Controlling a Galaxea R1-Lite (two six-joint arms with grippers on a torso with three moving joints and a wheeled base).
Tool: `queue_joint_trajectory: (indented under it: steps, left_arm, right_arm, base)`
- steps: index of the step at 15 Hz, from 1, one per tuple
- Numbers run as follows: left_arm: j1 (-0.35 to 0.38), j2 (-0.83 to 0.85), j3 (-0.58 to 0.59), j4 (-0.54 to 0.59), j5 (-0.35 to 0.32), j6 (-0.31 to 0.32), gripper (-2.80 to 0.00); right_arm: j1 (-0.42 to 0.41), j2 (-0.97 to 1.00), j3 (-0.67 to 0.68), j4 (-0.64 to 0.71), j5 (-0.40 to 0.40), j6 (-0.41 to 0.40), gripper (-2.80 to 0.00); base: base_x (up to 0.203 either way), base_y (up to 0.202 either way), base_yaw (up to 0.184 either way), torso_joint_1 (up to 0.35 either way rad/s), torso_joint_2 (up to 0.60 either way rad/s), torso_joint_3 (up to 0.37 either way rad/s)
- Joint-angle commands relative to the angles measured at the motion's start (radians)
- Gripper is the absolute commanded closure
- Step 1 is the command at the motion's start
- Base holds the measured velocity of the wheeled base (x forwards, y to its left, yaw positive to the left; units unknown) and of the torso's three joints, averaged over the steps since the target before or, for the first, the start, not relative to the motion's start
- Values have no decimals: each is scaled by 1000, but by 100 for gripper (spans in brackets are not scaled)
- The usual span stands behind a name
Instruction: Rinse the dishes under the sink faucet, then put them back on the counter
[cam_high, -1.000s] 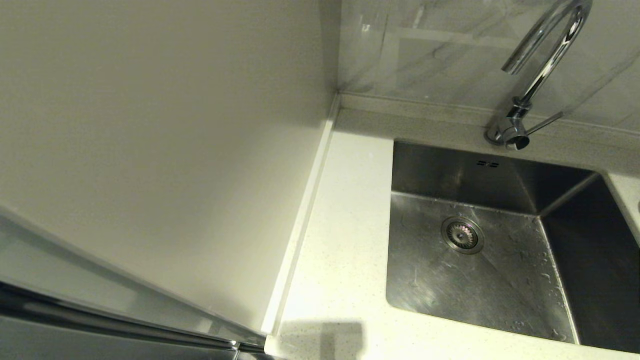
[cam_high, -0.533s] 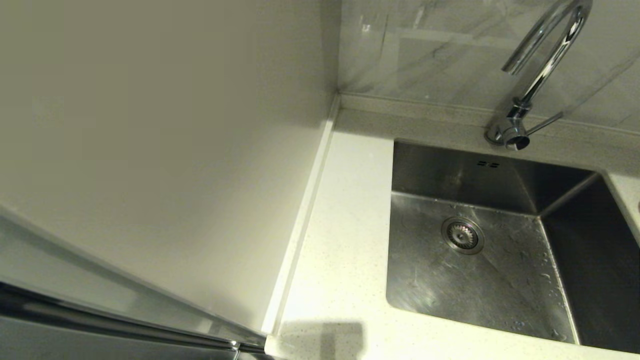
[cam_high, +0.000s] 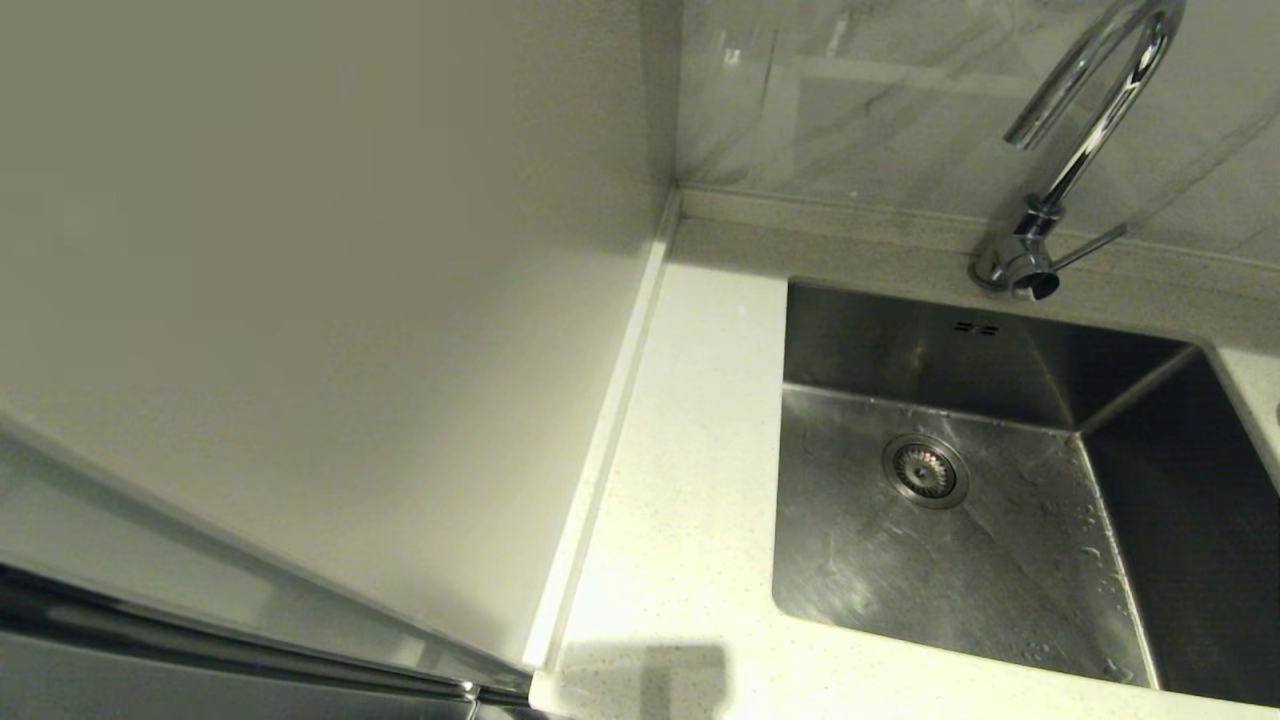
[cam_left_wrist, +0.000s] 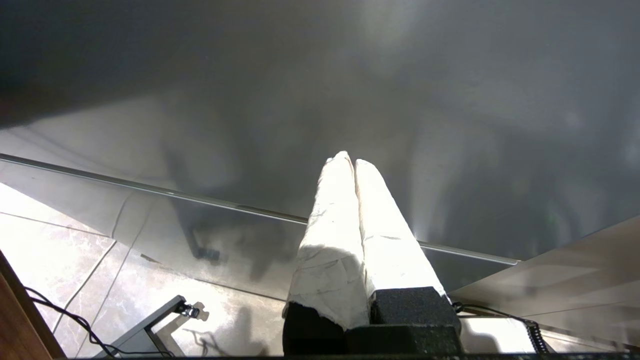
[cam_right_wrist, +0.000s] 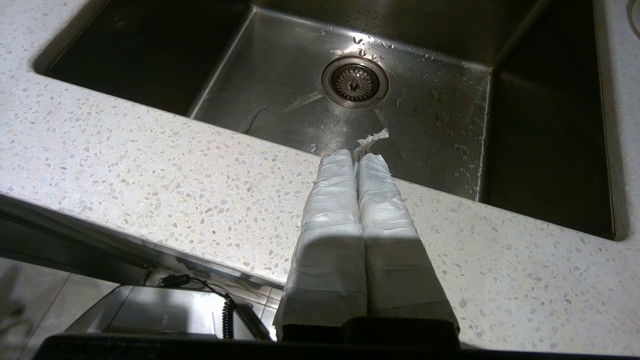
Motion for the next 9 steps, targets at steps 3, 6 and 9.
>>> queue_joint_trajectory:
  steps: [3, 6, 9]
  left_arm:
    - [0, -3, 0, 0, 0, 0, 0]
    - [0, -3, 0, 0, 0, 0, 0]
    - [0, -3, 0, 0, 0, 0, 0]
  right_arm:
    - [0, 0, 0, 0, 0, -1, 0]
    - [0, 0, 0, 0, 0, -1, 0]
    - [0, 0, 0, 0, 0, -1, 0]
  base:
    - [0, 0, 0, 0, 0, 0]
    - [0, 0, 0, 0, 0, 0]
    - [0, 0, 0, 0, 0, 0]
